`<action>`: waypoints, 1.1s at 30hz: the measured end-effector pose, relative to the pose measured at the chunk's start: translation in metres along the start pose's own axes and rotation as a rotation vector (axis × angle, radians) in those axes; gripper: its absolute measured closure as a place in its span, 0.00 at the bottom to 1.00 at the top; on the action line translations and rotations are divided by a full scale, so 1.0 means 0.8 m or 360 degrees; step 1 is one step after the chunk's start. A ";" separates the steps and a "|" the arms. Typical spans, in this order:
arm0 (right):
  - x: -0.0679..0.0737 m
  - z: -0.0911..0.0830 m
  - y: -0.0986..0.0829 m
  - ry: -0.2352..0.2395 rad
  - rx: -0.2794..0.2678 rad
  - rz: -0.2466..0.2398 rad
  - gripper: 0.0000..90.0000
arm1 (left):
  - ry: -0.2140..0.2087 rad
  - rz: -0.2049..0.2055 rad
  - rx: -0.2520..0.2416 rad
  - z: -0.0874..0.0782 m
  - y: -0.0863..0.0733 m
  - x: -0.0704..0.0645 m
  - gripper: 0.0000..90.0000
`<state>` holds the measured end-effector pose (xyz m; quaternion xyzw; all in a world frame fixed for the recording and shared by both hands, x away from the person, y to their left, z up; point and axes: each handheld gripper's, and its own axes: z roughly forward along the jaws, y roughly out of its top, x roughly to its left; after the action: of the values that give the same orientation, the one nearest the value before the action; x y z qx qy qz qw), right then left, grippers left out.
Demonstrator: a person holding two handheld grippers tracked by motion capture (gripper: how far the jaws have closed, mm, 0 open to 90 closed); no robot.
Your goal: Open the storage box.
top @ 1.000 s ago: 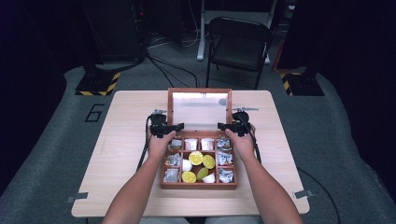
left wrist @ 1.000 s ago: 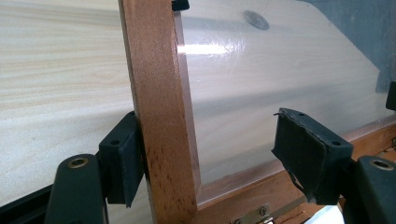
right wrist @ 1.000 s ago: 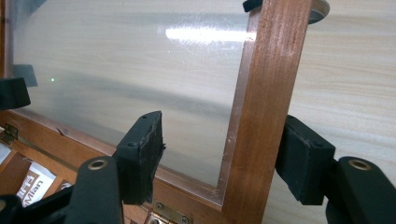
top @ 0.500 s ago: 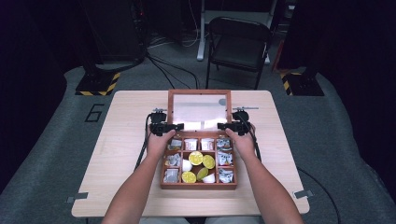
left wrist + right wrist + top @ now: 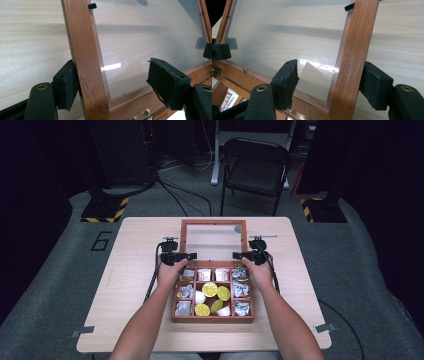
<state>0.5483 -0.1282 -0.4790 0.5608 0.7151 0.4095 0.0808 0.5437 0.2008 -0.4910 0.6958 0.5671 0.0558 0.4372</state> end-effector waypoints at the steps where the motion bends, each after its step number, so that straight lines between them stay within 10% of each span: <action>1: 0.001 0.000 0.000 -0.0001 0.0014 0.0027 0.37 | 0.0004 0.0005 0.0003 0.001 0.000 0.000 0.30; 33: -0.005 0.010 -0.003 -0.0002 0.0100 0.0124 0.33 | 0.0022 -0.0088 0.0090 0.009 -0.002 0.003 0.25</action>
<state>0.5524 -0.1280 -0.4875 0.5906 0.7053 0.3892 0.0475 0.5478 0.1992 -0.4975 0.6914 0.5906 0.0325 0.4148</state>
